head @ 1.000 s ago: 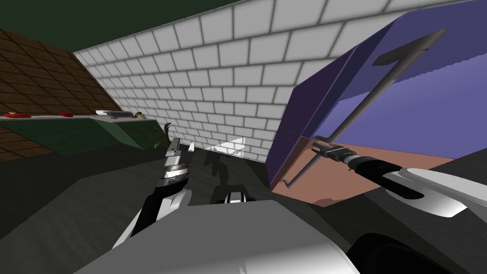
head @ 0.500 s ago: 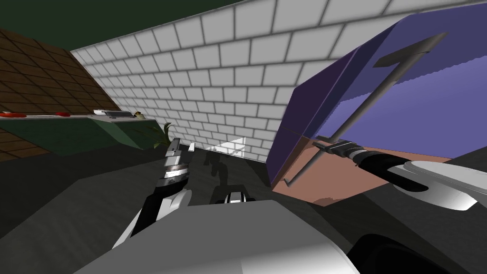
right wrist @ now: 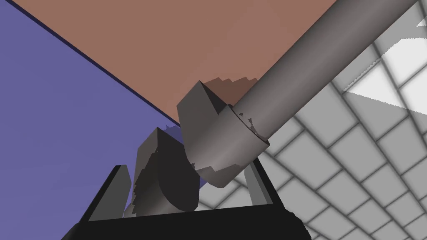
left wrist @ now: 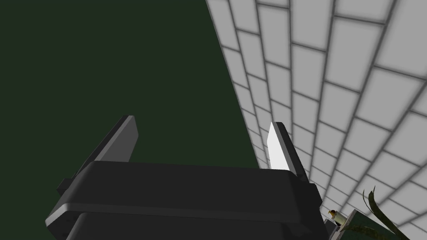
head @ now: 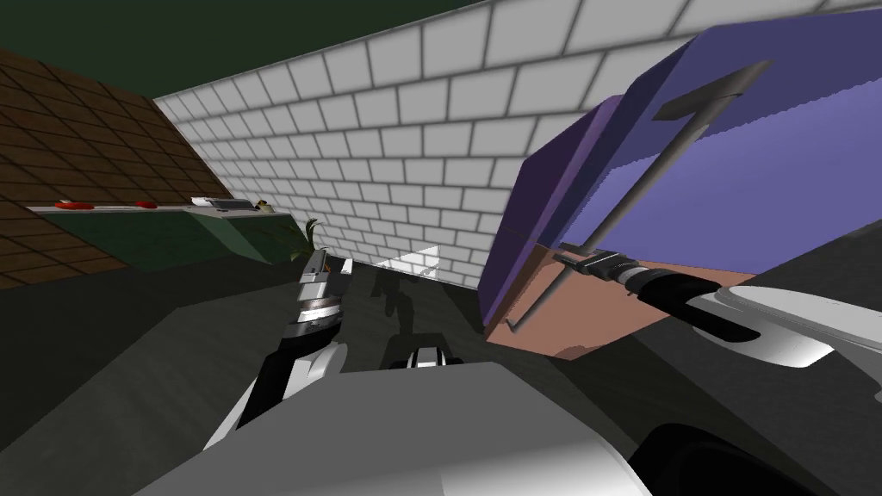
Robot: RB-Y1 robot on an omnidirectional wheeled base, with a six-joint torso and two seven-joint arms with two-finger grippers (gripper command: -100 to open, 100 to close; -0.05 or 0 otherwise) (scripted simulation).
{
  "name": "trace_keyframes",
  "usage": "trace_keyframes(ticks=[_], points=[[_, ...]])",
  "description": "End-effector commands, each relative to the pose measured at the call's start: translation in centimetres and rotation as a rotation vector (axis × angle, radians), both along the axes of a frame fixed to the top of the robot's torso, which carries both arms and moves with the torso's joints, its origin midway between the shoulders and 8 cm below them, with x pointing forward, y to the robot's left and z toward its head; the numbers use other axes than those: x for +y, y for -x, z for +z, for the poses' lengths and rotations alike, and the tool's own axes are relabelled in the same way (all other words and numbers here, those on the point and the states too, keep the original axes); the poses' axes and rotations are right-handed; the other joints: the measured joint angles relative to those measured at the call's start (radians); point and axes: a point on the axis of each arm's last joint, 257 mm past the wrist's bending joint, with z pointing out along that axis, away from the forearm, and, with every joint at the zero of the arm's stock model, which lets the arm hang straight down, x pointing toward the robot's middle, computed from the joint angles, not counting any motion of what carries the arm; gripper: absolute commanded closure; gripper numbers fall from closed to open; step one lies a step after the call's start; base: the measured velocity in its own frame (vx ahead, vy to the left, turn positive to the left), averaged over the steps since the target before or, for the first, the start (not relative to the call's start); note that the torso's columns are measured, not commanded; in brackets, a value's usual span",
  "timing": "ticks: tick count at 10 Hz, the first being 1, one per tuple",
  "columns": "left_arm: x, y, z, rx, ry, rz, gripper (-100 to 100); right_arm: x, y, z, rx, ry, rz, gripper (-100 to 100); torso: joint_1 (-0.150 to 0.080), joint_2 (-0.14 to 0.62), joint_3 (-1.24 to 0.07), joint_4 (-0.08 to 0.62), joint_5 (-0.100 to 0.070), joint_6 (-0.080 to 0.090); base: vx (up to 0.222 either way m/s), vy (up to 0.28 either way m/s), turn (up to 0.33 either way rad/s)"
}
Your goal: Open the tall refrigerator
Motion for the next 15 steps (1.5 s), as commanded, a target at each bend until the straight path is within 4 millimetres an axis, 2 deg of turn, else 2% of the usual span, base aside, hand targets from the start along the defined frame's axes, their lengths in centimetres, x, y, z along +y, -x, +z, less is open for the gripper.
trace_keyframes(ticks=[1, 2, 7, 8, 10, 11, 13, 14, 15], points=[[0.0, 0.0, 0.0, 0.000, 0.000, 0.000, 0, 3.2, -1.1, -0.1, 0.005, 0.006, 0.073, 100, -0.002, -0.007, -0.006, -0.001, 0.002, -0.001, -0.265, -0.133, -0.010], [0.0, 0.0, 0.0, 0.000, 0.000, 0.000, 0, 3.2, -1.1, -0.1, 0.005, 0.006, 0.073, 100, -0.003, -0.007, -0.007, -0.002, 0.001, -0.003, -0.226, -0.121, 0.015], [0.0, 0.0, 0.0, 0.000, 0.000, 0.000, 0, 11.5, -2.6, 0.2, 0.007, 0.013, 0.261, 100, -0.002, 0.000, -0.001, 0.001, 0.001, 0.000, -0.308, -0.190, 0.017], [0.0, 0.0, 0.0, 0.000, 0.000, 0.000, 0, 10.6, -2.4, 0.2, 0.004, 0.007, 0.241, 100, 0.000, 0.001, 0.000, 0.000, 0.001, -0.003, -0.171, -0.086, 0.014], [0.0, 0.0, 0.0, 0.000, 0.000, 0.000, 0, 14.2, -2.6, -0.1, 0.011, 0.005, 0.324, 100, 0.005, -0.016, -0.013, -0.004, 0.005, -0.010, -0.163, -0.166, 0.006], [0.0, 0.0, 0.0, 0.000, 0.000, 0.000, 0, 14.2, -2.6, -0.1, 0.011, 0.005, 0.324, 100, 0.004, -0.014, -0.012, -0.004, 0.004, -0.012, -0.200, -0.211, 0.062], [0.0, 0.0, 0.0, 0.000, 0.000, 0.000, 0, 17.3, -2.6, -0.1, 0.012, 0.005, 0.395, 100, -0.002, -0.010, -0.009, -0.001, 0.003, -0.006, -0.172, -0.246, 0.056], [0.0, 0.0, 0.0, 0.000, 0.000, 0.000, 0, 17.3, -2.6, -0.1, 0.012, 0.005, 0.395, 100, -0.005, -0.007, -0.007, 0.000, 0.002, -0.004, -0.158, -0.175, 0.045], [0.0, 0.0, 0.0, 0.000, 0.000, 0.000, 0, 18.9, -2.5, -0.1, 0.012, 0.006, 0.430, 100, -0.005, -0.007, -0.007, 0.000, 0.001, -0.001, -0.186, -0.152, 0.019]])
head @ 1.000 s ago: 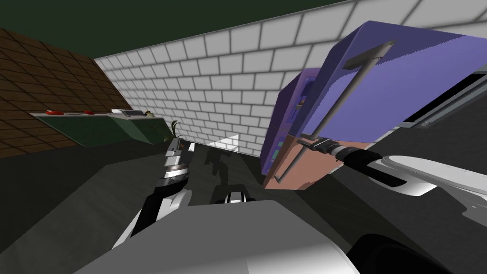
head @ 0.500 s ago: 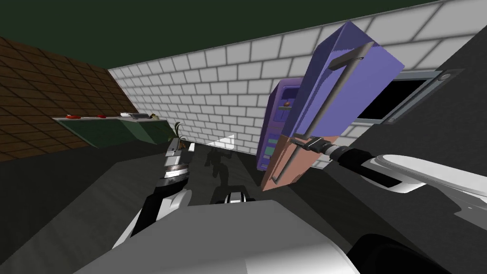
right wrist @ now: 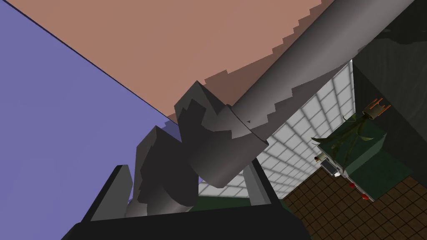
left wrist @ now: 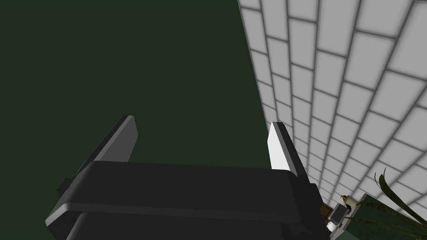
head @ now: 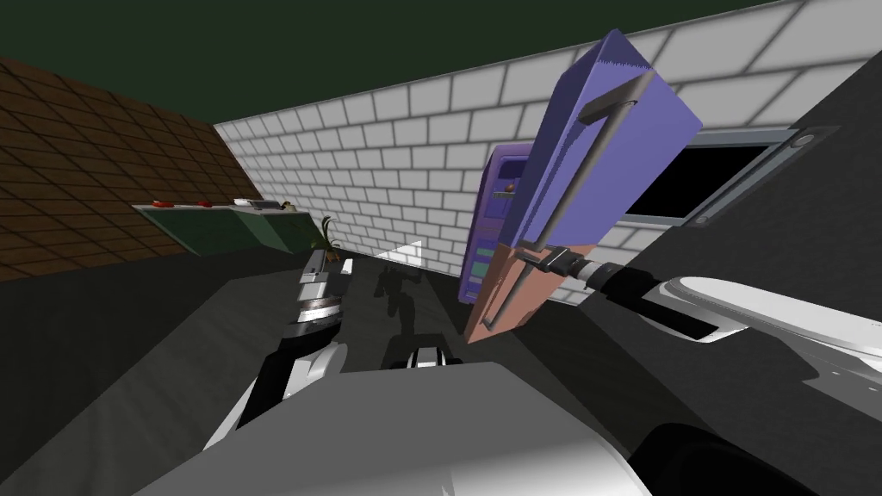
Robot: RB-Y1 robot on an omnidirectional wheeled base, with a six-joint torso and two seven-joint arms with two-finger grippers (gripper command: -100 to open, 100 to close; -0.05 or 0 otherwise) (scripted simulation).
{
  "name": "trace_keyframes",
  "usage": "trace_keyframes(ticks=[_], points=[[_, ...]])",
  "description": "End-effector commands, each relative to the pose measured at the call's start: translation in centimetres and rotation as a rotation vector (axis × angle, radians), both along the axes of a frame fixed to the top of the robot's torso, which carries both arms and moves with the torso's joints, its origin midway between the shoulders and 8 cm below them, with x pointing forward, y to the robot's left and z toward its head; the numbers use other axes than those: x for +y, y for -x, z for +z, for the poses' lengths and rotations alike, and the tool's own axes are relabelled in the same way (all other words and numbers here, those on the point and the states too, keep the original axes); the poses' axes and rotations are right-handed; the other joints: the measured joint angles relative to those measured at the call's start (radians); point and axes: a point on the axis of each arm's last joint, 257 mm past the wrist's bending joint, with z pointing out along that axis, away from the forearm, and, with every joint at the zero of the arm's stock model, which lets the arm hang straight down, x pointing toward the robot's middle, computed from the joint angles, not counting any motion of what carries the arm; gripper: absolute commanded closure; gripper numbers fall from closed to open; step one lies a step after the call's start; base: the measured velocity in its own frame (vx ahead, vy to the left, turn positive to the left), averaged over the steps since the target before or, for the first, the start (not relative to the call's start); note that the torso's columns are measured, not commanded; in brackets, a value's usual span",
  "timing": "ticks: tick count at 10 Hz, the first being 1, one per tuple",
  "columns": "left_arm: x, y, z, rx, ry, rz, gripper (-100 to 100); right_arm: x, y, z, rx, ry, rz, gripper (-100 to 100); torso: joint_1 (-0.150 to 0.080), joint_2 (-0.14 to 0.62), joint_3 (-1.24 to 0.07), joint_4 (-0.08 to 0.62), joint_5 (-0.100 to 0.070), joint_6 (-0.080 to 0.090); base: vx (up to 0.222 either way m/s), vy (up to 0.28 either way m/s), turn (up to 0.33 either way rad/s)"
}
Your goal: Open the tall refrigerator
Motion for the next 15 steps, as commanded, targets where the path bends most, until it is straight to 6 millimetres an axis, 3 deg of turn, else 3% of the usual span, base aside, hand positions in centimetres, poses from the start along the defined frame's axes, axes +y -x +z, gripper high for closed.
trace_keyframes(ticks=[1, 2, 4, 5, 7, 9, 11, 12, 14, 15], points=[[0.0, 0.0, 0.0, 0.000, 0.000, 0.000, 0, 2.5, 0.2, 0.4, -0.014, 0.004, 0.053, 100, -0.001, 0.003, 0.002, 0.000, 0.000, 0.000, -0.211, -0.224, 0.022], [0.0, 0.0, 0.0, 0.000, 0.000, 0.000, 0, 2.5, 0.2, 0.4, -0.014, 0.004, 0.053, 100, -0.002, 0.006, 0.004, 0.001, -0.001, -0.001, -0.163, -0.204, 0.023], [0.0, 0.0, 0.0, 0.000, 0.000, 0.000, 0, 5.6, 0.6, 0.5, -0.015, 0.005, 0.124, 100, -0.002, 0.001, 0.001, 0.000, 0.000, -0.001, -0.209, -0.211, 0.025], [0.0, 0.0, 0.0, 0.000, 0.000, 0.000, 0, 5.6, 0.6, 0.5, -0.015, 0.005, 0.124, 100, 0.001, 0.002, 0.001, 0.000, 0.000, -0.003, -0.174, -0.178, 0.011], [0.0, 0.0, 0.0, 0.000, 0.000, 0.000, 0, 8.7, 1.2, 0.5, -0.017, 0.006, 0.196, 100, 0.005, -0.002, -0.002, -0.001, 0.003, -0.005, -0.182, -0.231, 0.020], [0.0, 0.0, 0.0, 0.000, 0.000, 0.000, 0, 8.6, 1.4, 0.3, -0.010, 0.002, 0.195, 100, 0.008, -0.001, 0.000, -0.002, 0.002, -0.005, -0.111, -0.146, 0.019], [0.0, 0.0, 0.0, 0.000, 0.000, 0.000, 0, 11.3, 2.1, 0.2, -0.006, -0.001, 0.266, 100, 0.009, -0.007, -0.005, -0.004, 0.003, -0.008, -0.092, -0.205, 0.042], [0.0, 0.0, 0.0, 0.000, 0.000, 0.000, 0, 11.3, 2.1, 0.2, -0.006, -0.001, 0.266, 100, 0.004, -0.003, -0.002, -0.003, 0.001, -0.008, -0.112, -0.230, 0.065], [0.0, 0.0, 0.0, 0.000, 0.000, 0.000, 0, 13.8, 2.9, 0.2, -0.006, -0.001, 0.331, 100, -0.002, 0.000, 0.000, -0.001, -0.001, -0.003, -0.126, -0.252, 0.056], [0.0, 0.0, 0.0, 0.000, 0.000, 0.000, 0, 13.8, 2.9, 0.2, -0.006, -0.001, 0.331, 100, -0.003, 0.002, 0.001, -0.001, -0.002, -0.002, -0.105, -0.204, 0.021]])
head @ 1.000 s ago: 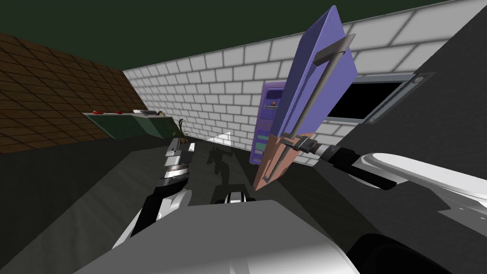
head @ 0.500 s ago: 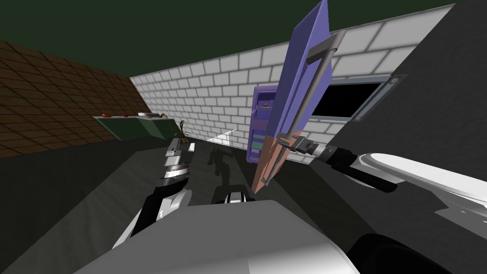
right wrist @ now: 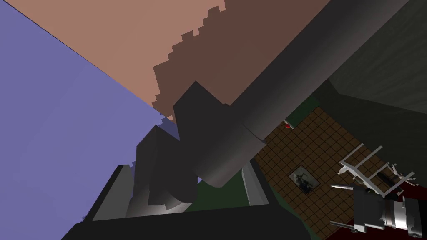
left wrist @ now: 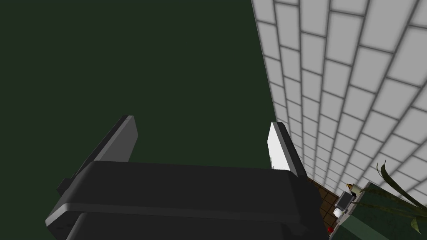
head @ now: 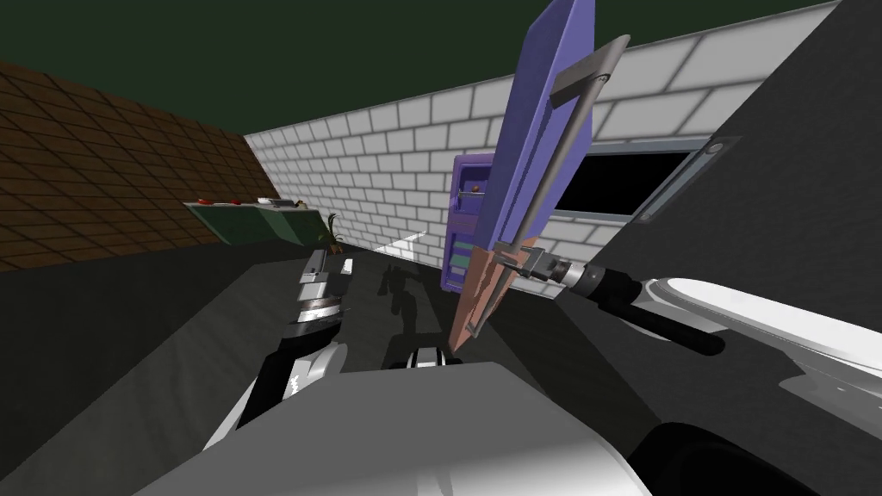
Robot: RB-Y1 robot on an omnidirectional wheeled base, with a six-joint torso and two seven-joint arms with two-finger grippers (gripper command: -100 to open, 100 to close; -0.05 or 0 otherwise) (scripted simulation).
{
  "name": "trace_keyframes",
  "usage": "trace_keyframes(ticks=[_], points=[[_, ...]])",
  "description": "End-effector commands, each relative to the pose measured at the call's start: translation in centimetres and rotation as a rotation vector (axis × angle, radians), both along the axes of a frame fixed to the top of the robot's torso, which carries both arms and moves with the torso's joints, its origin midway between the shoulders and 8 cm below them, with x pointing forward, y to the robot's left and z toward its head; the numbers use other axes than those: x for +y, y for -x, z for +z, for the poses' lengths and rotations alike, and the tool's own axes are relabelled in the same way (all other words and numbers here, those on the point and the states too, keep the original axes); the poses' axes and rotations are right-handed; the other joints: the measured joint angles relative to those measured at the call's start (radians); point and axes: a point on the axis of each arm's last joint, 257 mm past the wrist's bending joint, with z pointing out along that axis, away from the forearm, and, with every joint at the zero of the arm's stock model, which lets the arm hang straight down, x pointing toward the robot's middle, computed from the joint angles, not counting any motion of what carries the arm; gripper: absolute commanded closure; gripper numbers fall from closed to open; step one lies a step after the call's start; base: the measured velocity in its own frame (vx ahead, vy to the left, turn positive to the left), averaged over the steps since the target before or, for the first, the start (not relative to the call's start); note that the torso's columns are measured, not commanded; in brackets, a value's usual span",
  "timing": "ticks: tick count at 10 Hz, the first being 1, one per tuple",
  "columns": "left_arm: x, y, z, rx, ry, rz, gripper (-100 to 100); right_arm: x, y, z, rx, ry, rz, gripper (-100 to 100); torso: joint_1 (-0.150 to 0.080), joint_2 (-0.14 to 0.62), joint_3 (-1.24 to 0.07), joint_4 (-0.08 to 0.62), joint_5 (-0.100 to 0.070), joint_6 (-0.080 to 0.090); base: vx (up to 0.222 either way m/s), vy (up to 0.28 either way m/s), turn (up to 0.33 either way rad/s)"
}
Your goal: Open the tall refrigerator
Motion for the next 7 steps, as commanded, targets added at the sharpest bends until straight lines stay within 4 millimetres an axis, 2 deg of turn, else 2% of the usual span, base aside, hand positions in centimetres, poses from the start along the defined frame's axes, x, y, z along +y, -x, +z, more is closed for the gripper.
trace_keyframes(ticks=[1, 2, 3, 5, 6, 7], points=[[0.0, 0.0, 0.0, 0.000, 0.000, 0.000, 0, 1.5, 0.4, 0.3, -0.008, 0.001, 0.040, 100, 0.002, -0.003, -0.002, -0.001, 0.001, 0.000, -0.097, -0.233, 0.007], [0.0, 0.0, 0.0, 0.000, 0.000, 0.000, 0, 2.7, 0.9, 0.3, -0.009, 0.000, 0.073, 100, 0.002, -0.005, -0.004, -0.001, 0.002, -0.002, -0.106, -0.290, 0.057], [0.0, 0.0, 0.0, 0.000, 0.000, 0.000, 0, 2.7, 0.9, 0.3, -0.009, 0.000, 0.073, 100, 0.001, -0.007, -0.006, -0.001, 0.002, -0.003, -0.122, -0.233, 0.038], [0.0, 0.0, 0.0, 0.000, 0.000, 0.000, 0, 5.0, 2.0, 0.4, -0.010, 0.000, 0.138, 100, 0.004, -0.008, -0.007, -0.001, 0.003, -0.002, -0.128, -0.235, 0.033], [0.0, 0.0, 0.0, 0.000, 0.000, 0.000, 0, 5.0, 2.0, 0.4, -0.010, 0.000, 0.138, 100, 0.005, -0.007, -0.006, -0.001, 0.003, -0.003, -0.083, -0.213, 0.033], [0.0, 0.0, 0.0, 0.000, 0.000, 0.000, 0, 7.0, 2.3, 1.2, 0.001, 0.000, 0.175, -100, 0.007, -0.009, -0.007, -0.002, 0.003, -0.003, -0.018, -0.116, -0.175]])
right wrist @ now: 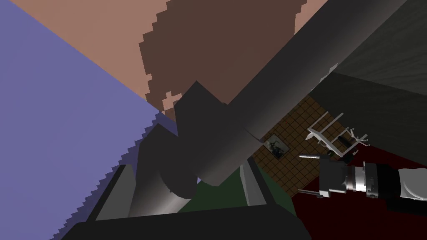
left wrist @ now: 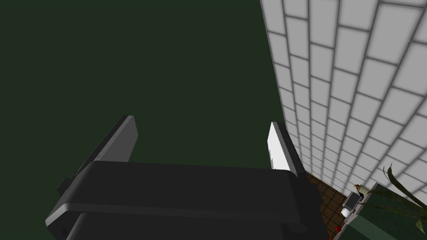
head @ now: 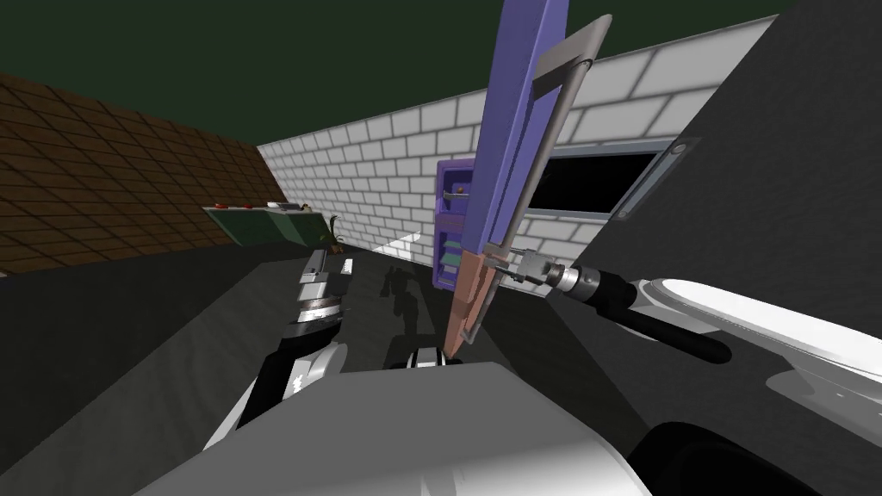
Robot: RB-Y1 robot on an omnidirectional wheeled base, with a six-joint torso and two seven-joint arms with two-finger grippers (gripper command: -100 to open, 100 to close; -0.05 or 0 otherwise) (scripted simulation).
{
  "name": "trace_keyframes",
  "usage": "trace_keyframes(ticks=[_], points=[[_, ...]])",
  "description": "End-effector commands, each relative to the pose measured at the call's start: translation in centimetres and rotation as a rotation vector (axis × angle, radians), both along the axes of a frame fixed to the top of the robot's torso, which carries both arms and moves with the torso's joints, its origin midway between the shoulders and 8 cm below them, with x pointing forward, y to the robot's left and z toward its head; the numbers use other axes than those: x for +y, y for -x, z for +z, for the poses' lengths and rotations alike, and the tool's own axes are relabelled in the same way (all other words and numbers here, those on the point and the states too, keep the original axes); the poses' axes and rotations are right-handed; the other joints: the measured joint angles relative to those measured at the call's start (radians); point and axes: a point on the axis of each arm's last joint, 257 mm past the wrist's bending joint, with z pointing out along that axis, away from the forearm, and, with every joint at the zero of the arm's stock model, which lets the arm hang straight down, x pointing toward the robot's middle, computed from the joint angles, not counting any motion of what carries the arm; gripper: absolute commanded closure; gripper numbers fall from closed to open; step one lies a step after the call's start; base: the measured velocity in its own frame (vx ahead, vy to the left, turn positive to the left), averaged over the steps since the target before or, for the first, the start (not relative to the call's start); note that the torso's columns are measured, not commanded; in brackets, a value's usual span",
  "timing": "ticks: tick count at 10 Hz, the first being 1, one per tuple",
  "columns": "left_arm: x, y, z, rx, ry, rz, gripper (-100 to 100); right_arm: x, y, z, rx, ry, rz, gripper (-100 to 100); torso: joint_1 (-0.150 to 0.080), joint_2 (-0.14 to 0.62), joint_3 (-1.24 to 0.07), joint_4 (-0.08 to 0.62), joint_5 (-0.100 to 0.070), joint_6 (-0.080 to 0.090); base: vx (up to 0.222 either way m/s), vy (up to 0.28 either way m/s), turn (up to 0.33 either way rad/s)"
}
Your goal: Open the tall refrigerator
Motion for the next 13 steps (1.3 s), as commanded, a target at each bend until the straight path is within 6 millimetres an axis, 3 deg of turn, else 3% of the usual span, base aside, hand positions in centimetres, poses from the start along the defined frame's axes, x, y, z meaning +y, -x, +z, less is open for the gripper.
trace_keyframes(ticks=[1, 3, 7, 8, 13], points=[[0.0, 0.0, 0.0, 0.000, 0.000, 0.000, 0, 2.5, 0.1, 2.0, -0.004, 0.002, 0.037, -100, 0.006, -0.001, 0.000, -0.002, 0.001, 0.000, -0.019, 0.002, -0.183], [0.0, 0.0, 0.0, 0.000, 0.000, 0.000, 0, 4.2, 0.4, 3.2, -0.005, 0.002, 0.064, -100, 0.014, 0.005, 0.004, 0.000, 0.004, -0.003, 0.019, 0.039, -0.146], [0.0, 0.0, 0.0, 0.000, 0.000, 0.000, 0, 4.2, 0.4, 3.2, -0.005, 0.002, 0.064, -100, 0.006, 0.016, 0.012, 0.004, 0.001, 0.001, 0.003, 0.003, 0.002], [0.0, 0.0, 0.0, 0.000, 0.000, 0.000, 0, 5.2, 0.5, 3.7, -0.005, 0.002, 0.078, -100, 0.005, 0.016, 0.012, 0.004, 0.001, 0.001, -0.003, 0.004, -0.088], [0.0, 0.0, 0.0, 0.000, 0.000, 0.000, 0, 5.2, 0.5, 3.7, -0.005, 0.002, 0.078, -100, 0.010, 0.017, 0.013, 0.006, 0.003, 0.000, -0.002, -0.002, -0.014]])
